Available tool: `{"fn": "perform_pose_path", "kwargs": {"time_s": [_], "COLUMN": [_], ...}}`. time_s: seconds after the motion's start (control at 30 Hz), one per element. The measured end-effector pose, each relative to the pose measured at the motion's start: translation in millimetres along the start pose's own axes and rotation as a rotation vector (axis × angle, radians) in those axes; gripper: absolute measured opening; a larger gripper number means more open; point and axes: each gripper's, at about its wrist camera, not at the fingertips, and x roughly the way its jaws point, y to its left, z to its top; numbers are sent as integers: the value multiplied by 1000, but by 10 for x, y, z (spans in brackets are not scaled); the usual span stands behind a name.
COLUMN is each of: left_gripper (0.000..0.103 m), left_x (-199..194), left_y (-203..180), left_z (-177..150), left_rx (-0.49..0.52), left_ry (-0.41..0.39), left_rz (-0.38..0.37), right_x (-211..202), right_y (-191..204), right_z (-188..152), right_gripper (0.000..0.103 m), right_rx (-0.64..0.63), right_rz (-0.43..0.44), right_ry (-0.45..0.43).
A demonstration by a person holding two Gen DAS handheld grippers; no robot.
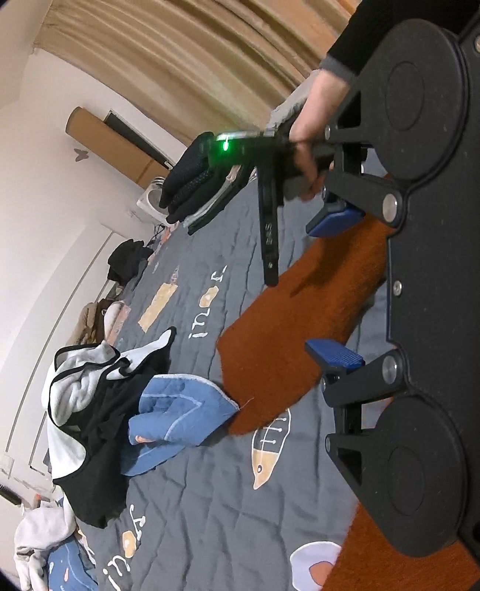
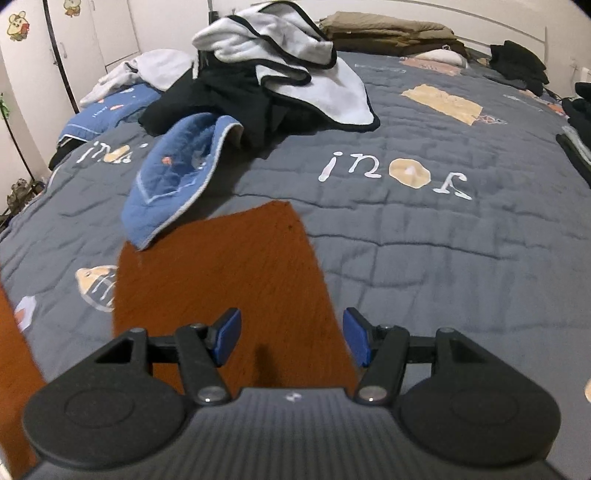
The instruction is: Fold clothes
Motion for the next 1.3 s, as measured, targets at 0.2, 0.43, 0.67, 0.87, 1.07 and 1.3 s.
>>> {"fn": "perform_pose_path", "kwargs": {"time_s": [0.2, 0.43, 0.67, 0.87, 1.07, 1.3], "left_gripper": [60, 60, 60, 60, 61, 68], "left_x": [32, 25, 15, 94, 380, 671], "left_y": [83, 125, 114, 84, -72, -483], "left_z": [57, 88, 86, 30, -165, -508], "left_rx": [-30, -48, -41, 4, 138, 328], "left_ry": [-12, -18, -10, 35, 149, 268], "left_rz": [9, 1, 0, 15, 18, -78], "right_x": [384, 727, 582, -278, -1561, -2753], "right_y": [-18, 65, 194, -12, -644, -1252], "right_z": [181, 248, 247, 331, 266, -288], "right_gripper": [61, 65, 9, 8, 8, 8], "right_rx": [-44, -43, -2, 67, 187, 320], "right_rz": [-28, -9, 59, 32, -64, -190], "right_ry": [13, 77, 51, -144, -359, -504]}}
